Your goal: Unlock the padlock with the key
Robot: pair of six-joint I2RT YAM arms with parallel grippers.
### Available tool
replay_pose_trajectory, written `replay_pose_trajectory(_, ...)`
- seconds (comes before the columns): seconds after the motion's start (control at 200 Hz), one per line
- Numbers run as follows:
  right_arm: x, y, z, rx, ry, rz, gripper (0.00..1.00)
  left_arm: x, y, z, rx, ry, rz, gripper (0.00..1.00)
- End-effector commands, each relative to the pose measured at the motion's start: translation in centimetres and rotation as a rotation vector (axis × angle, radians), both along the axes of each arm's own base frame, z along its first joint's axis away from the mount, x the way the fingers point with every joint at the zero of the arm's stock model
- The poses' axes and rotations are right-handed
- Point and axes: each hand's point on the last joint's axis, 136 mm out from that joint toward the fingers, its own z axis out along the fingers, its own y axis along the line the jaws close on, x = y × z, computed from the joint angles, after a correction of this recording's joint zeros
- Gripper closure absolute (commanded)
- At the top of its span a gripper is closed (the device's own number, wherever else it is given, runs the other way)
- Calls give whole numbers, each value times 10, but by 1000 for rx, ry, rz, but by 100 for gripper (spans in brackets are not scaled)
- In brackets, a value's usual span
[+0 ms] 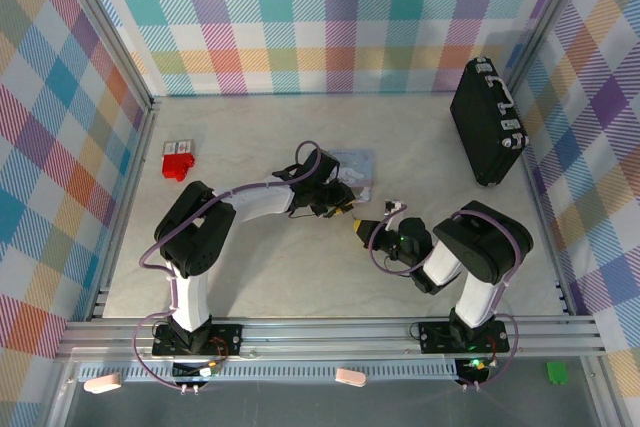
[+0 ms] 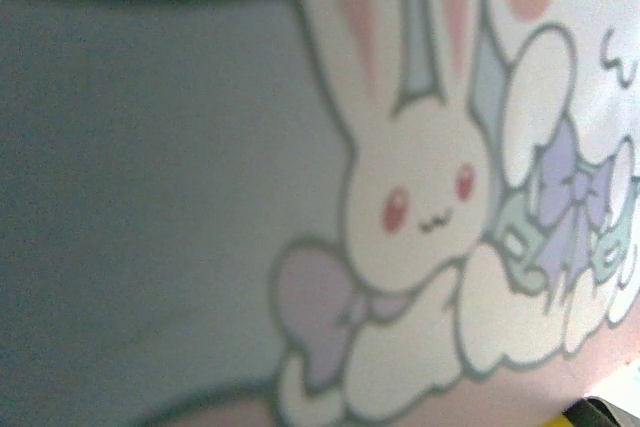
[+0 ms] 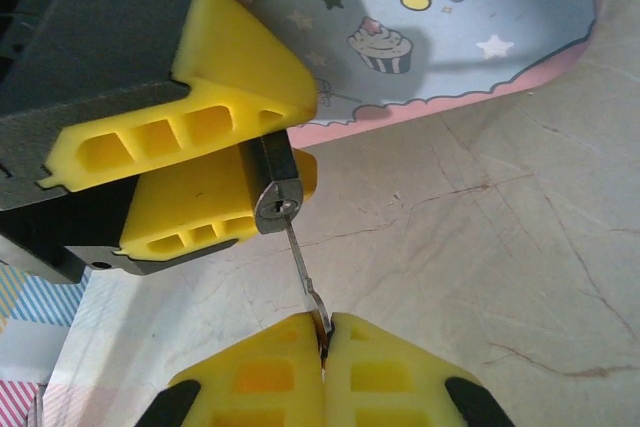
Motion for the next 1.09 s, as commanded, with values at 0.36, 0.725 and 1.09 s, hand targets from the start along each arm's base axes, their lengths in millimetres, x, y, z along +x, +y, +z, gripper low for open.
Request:
replay_pose_trajectory(0.36,9,8,17,26,-73,3,100,0,-3,27,-80,-5,11,88)
replay_pose_trajectory(0.725,8,8,20,32,-78,-1,100,-1,-2,27,-86,0,17,88)
replay_pose_trajectory(1.09,8,5,23,30,-89,-18,100,-1,-2,27,-92,3,19,88)
